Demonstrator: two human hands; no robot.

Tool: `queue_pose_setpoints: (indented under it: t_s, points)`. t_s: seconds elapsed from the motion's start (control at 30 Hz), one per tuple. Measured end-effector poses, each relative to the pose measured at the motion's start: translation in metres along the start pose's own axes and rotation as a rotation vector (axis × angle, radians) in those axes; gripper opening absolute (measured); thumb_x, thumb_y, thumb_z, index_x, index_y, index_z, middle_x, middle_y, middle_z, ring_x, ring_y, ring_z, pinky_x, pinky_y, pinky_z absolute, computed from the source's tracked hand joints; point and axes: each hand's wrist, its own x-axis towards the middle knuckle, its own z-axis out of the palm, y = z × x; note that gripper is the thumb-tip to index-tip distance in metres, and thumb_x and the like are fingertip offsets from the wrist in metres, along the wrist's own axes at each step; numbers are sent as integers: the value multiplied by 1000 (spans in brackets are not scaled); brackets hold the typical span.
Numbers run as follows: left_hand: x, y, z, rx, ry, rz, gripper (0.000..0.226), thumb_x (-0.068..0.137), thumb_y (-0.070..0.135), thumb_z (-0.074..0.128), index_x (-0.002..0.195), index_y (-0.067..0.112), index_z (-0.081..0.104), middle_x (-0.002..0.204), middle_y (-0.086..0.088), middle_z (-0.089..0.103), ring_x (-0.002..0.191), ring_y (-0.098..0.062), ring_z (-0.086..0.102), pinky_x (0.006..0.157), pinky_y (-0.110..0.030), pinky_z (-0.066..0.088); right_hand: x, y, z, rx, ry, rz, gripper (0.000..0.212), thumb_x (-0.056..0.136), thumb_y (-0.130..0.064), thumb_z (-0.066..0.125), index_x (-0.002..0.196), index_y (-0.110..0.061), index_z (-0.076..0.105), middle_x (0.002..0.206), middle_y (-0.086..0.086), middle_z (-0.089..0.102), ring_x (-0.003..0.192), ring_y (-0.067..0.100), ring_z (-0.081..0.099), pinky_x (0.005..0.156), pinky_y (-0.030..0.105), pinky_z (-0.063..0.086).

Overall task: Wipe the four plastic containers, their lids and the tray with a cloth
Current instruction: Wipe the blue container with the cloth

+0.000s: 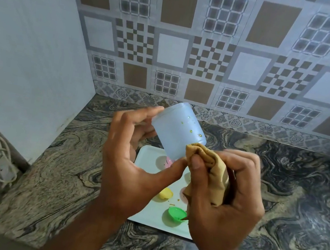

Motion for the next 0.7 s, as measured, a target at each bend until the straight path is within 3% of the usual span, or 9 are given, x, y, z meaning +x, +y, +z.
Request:
queue_pose_setpoints:
  t_s: [0.13,0.27,0.37,0.47,0.57,0.63,0.7]
  points:
    - [0,-1,-1,59,9,5,74,67,11,98,126,16,55,127,-14,58,123,-33,65,103,-51,55,3,2,-4,-37,-28,-20,16,92,-16,79,95,-12,64,95,-4,60,87,17,62,74,27,49]
    - [1,5,-1,294,2,106,71,63,16,101,123,10,65,119,-4,64,113,-20,64,95,-41,54,5,-3,-6,-72,-42,-44,16,88,-13,82,91,-5,69,94,-4,61,85,14,63,74,22,49]
    - [-1,10,2,321,-12,167,67,65,23,101,121,6,68,115,-5,64,107,-19,65,91,-38,55,12,-6,-6,-87,-53,-22,18,88,-16,82,89,-3,69,89,-2,59,81,13,62,73,19,47]
    - [-1,8,1,278,-28,206,67,67,24,101,122,7,66,114,-7,64,104,-25,66,87,-46,57,20,-5,-5,-44,-44,63,20,90,-20,81,88,-5,69,86,1,61,78,19,62,70,25,48]
    - [1,5,1,226,-34,206,67,69,24,99,124,11,63,115,-1,62,102,-26,65,87,-48,56,25,2,-1,72,-22,203,19,91,-26,81,87,-13,69,82,12,65,71,37,62,64,48,53]
    - [1,3,1,220,-42,206,64,72,29,95,124,12,62,116,1,61,102,-25,64,87,-48,57,28,4,2,176,-9,322,20,91,-30,82,87,-16,68,79,18,65,65,33,62,54,46,53]
    - [1,1,-1,231,-53,213,64,73,32,95,124,11,62,116,-1,61,103,-26,65,87,-48,57,32,7,2,210,-16,368,20,91,-27,82,86,-12,69,76,14,66,62,24,60,50,34,49]
